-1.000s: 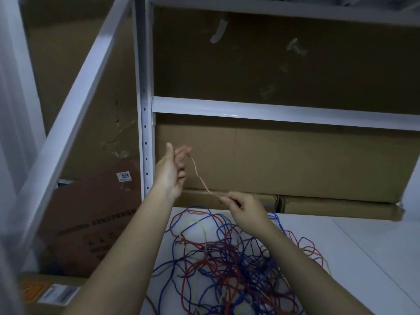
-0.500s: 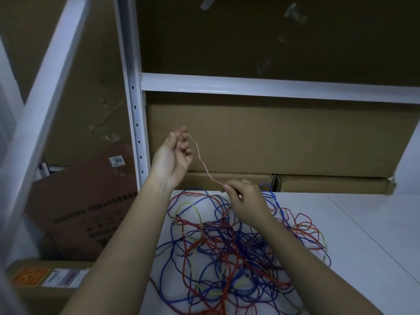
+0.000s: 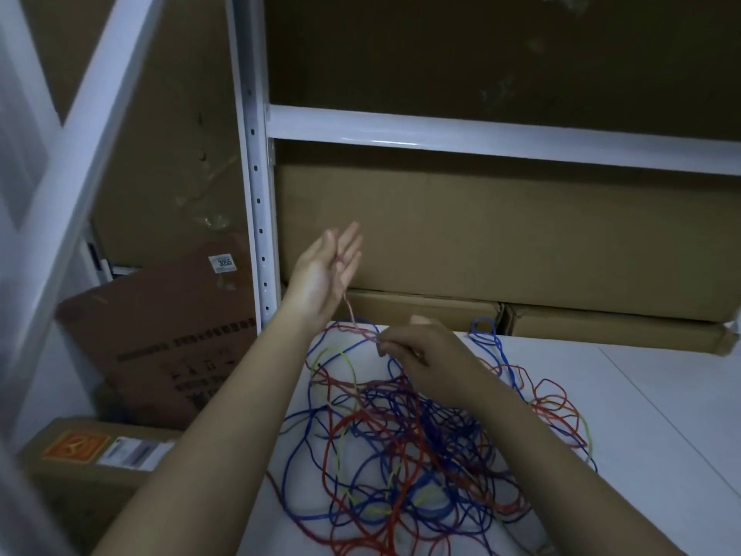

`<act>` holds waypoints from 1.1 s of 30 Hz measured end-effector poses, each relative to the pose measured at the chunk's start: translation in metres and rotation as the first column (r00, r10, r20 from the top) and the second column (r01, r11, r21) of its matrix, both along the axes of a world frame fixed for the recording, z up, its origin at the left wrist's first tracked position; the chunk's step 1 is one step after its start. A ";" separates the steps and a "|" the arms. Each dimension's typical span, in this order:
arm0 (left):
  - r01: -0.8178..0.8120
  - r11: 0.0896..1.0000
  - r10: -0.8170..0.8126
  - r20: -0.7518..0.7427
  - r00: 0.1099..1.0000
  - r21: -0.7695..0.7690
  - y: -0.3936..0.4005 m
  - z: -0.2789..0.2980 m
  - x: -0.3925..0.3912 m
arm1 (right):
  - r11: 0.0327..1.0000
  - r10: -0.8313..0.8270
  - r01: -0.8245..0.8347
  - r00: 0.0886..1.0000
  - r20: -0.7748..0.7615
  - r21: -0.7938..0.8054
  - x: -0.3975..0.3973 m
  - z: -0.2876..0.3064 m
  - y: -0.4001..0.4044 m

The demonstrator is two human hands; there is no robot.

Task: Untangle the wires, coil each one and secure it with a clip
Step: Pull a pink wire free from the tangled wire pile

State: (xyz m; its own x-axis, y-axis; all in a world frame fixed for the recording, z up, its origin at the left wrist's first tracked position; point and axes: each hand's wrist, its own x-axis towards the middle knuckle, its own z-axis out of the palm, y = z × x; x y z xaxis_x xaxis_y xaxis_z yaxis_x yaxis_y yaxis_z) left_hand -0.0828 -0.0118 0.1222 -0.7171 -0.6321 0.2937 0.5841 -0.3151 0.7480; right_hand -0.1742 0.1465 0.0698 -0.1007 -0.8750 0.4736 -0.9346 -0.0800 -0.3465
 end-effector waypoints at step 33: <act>-0.278 0.957 0.269 0.114 0.956 0.078 0.022 -0.020 0.024 | 0.949 -0.018 -0.293 0.304 0.952 0.112 -0.014 0.005 -0.050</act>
State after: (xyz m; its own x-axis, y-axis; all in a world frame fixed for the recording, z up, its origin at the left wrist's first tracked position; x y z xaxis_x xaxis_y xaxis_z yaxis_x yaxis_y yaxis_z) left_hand -0.0592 0.0105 0.1021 -0.5359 -0.8290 0.1602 0.5805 -0.2240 0.7828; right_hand -0.1884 0.0969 0.0744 -0.2032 -0.9773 -0.0593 0.0533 0.0494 -0.9974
